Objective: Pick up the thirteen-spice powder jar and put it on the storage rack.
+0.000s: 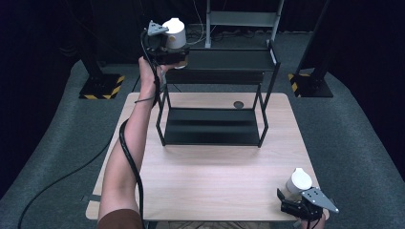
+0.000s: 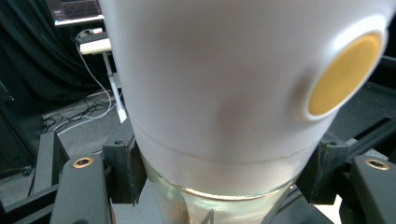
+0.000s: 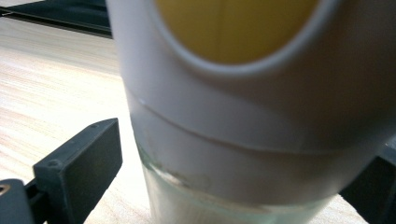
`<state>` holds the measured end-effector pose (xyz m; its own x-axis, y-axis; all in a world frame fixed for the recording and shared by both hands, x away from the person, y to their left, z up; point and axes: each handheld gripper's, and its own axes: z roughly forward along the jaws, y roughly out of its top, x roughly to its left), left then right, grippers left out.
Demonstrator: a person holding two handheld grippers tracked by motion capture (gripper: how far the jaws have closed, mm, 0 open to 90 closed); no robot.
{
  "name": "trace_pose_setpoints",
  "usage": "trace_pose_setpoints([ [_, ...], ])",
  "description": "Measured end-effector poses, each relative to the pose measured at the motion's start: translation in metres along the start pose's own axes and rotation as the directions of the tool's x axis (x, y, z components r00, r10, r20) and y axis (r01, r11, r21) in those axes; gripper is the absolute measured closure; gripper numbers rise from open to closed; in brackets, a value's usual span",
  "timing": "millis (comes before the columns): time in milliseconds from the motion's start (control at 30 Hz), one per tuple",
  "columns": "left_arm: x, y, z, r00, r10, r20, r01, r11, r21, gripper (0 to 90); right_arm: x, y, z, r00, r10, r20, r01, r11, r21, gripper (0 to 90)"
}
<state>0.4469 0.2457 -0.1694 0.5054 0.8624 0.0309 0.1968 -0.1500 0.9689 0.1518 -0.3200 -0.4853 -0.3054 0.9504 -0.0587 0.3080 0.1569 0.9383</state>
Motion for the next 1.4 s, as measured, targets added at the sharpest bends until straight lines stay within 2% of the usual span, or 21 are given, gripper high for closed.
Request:
trace_pose_setpoints([
  [200, 0.002, 0.005, 0.008, 0.9999, -0.005, -0.013, 0.006, 0.9997, 0.023, 30.2, 0.0, 0.0, 0.0, 1.0, 0.0, 0.002, 0.0, 1.0, 0.0, 1.2],
  [333, 0.006, 0.007, 0.014, 0.9994, -0.03, -0.017, 0.031, 0.9989, 0.036, 30.2, 0.0, 0.0, 0.0, 1.0, 0.002, 0.0, -0.002, 1.0, 0.0, 1.2],
  [767, 0.012, 0.012, 0.028, 0.9972, -0.067, -0.034, 0.069, 0.9951, 0.07, 30.2, 0.0, 0.0, 0.0, 1.0, 0.002, -0.001, -0.002, 1.0, 0.0, 1.3],
  [1400, 0.013, 0.022, 0.042, 0.9957, -0.072, -0.059, 0.077, 0.9926, 0.093, 30.2, 0.0, -0.001, 0.0, 1.0, 0.004, 0.0, -0.004, 1.0, -0.003, 1.5],
])
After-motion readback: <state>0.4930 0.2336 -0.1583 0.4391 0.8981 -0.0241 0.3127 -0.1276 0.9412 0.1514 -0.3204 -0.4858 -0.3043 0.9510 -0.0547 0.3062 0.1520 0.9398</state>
